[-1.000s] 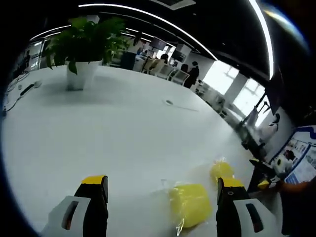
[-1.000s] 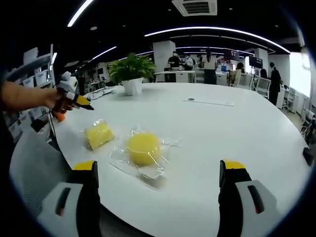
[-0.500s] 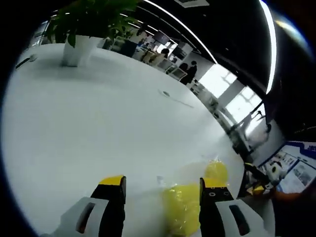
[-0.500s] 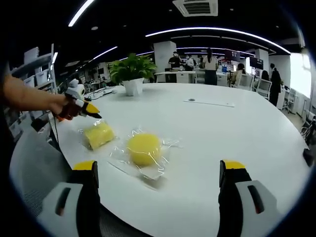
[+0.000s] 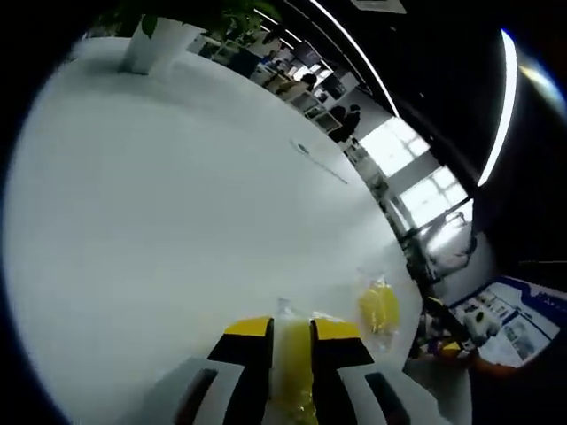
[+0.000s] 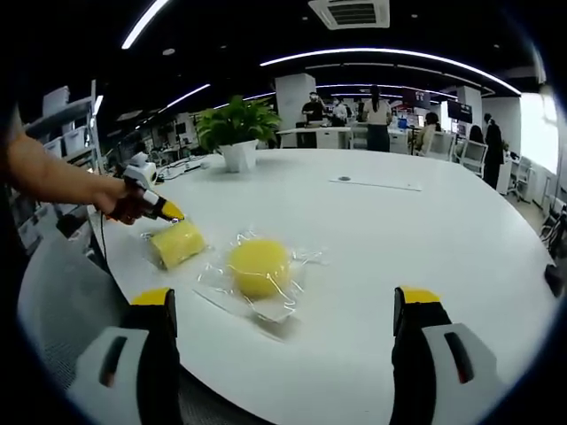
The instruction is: Compare the silicone blocks by pressing each to a similar depth, holding the contact briefly, and releasing to observe deformation and rebound differences across the visible hardness samples.
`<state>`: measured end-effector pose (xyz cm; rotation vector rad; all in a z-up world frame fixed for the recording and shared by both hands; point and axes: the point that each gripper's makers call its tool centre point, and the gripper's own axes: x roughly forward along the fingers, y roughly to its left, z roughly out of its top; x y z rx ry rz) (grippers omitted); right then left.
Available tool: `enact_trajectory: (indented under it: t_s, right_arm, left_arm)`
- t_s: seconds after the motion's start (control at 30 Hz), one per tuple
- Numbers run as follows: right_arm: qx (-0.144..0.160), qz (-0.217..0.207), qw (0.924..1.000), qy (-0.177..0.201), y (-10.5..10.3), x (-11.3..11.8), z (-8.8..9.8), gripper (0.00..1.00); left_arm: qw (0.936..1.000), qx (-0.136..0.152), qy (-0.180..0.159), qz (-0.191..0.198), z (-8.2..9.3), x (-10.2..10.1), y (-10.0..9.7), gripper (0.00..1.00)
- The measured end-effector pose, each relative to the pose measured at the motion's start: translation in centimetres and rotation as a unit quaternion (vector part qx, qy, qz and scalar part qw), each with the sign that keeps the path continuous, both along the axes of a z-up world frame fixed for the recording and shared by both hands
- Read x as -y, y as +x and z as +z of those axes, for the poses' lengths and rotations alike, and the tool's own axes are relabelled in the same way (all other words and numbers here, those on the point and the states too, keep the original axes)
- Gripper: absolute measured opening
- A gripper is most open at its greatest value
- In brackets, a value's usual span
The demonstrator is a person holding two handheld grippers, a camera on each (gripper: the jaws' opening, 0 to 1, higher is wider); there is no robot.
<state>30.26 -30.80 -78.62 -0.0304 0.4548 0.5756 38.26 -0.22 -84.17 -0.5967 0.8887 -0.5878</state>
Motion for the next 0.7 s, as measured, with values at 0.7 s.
enact_trajectory:
  t_s: [0.7]
  right_arm:
    - [0.012, -0.006, 0.9999, -0.007, 0.21, 0.27, 0.27, 0.96]
  left_arm:
    - [0.9981, -0.003, -0.036, 0.05, 0.1, -0.4, -0.15, 0.0]
